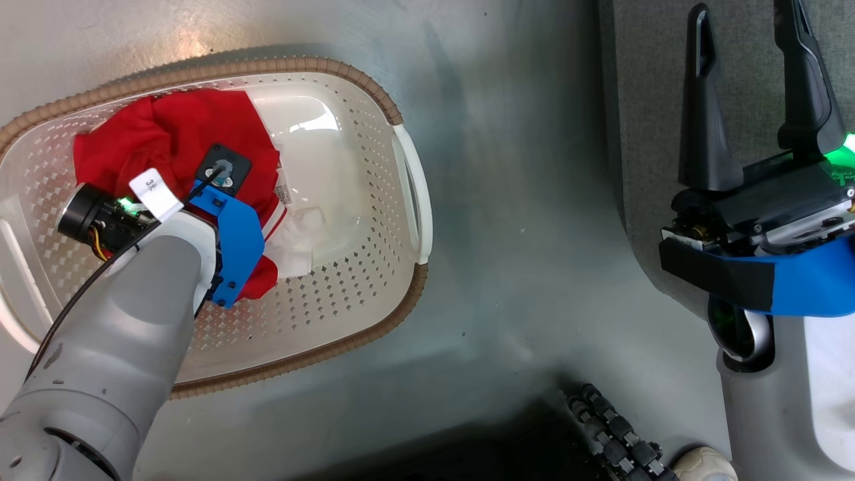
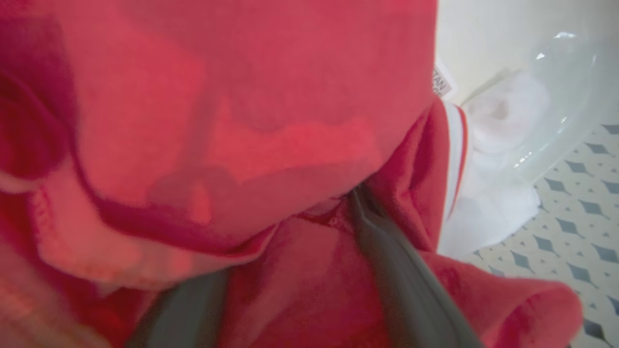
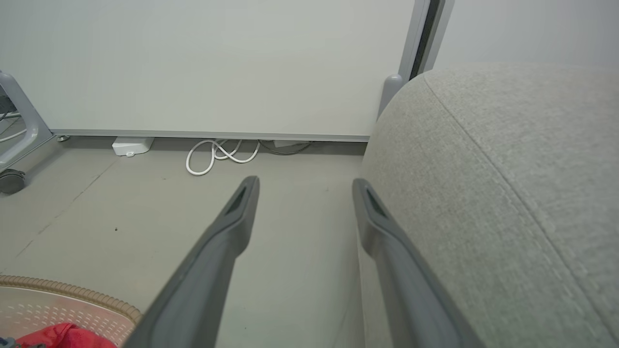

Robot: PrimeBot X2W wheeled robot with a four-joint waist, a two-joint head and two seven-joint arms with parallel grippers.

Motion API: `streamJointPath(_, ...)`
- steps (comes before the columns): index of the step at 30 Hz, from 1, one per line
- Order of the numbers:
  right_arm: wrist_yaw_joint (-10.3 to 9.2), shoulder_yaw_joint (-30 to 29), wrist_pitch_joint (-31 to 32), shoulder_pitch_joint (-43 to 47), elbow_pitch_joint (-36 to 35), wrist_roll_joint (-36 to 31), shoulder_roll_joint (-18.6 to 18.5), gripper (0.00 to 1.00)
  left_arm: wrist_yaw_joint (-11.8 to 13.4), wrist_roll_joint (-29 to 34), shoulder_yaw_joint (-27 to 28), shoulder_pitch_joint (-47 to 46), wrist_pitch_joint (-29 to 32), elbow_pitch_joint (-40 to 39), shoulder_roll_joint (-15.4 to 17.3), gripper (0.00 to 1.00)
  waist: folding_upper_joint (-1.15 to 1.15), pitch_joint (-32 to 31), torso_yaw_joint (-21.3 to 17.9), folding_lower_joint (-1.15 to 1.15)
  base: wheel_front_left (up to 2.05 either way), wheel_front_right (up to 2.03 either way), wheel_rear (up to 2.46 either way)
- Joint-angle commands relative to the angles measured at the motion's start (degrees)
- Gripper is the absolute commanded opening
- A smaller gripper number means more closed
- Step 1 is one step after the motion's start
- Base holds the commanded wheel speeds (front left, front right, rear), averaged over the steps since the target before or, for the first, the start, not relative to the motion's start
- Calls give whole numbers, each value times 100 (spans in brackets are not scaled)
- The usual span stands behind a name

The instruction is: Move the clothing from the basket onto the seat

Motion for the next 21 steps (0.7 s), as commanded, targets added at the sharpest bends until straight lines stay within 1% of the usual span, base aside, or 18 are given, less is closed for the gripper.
streamJointPath(1,3,-10,-21,-23,-26,52,15,100,4,24,-25,-45,-3,15,-8,15,0,21,-2,0,0,0,0)
streamJointPath(2,3,-11,-22,-30,-27,62,15,100,4,25,-32,-58,-44,15,-20,0,0,30,-4,0,0,0,0)
streamJointPath(6,3,-6,-22,-59,-28,61,15,100,-28,44,-93,-78,-78,17,-45,0,0,32,7,0,0,0,0)
streamJointPath(11,3,-23,-21,-69,21,22,15,100,-146,75,-192,-70,-226,8,-116,0,0,-60,73,0,0,0,0)
streamJointPath(15,3,-62,-22,-62,66,-47,14,100,-220,-2,-219,49,-457,-23,-218,0,0,-276,186,0,0,0,0)
streamJointPath(21,3,-125,-21,53,192,-192,13,100,-272,-119,-227,222,-1010,-127,-459,0,0,-782,446,0,0,0,0)
